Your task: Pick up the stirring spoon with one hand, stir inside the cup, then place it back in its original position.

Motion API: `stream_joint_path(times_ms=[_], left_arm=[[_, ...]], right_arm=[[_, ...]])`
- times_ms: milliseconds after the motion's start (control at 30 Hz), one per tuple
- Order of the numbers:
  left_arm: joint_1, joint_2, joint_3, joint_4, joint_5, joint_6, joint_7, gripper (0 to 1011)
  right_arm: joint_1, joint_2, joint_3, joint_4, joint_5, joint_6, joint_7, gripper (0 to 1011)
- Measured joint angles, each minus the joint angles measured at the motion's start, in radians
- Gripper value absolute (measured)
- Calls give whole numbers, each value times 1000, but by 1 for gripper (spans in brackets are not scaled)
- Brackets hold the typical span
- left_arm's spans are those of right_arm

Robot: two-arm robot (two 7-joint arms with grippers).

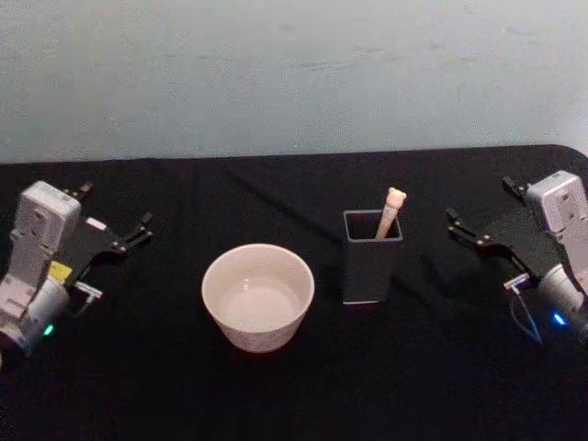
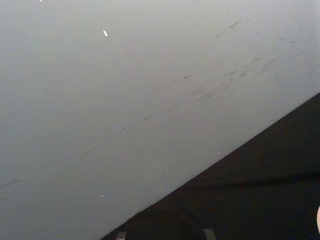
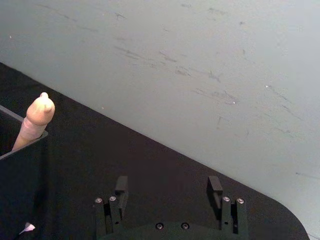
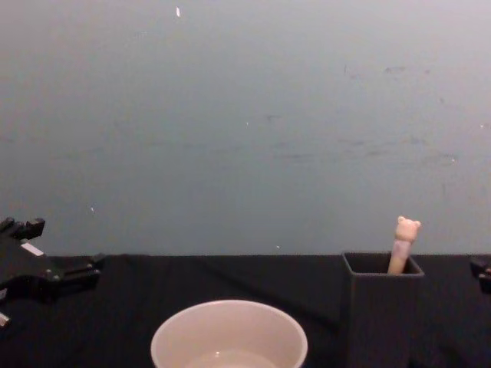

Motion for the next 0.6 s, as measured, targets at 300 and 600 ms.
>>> stream_joint_path(times_ms=[300,600], left_arm=[[0,0,0,0,0,0,0,1001],[0,0,0,0,0,0,0,1001]], right_arm=[[0,0,0,0,0,0,0,1000],[0,0,0,0,0,0,0,1000]])
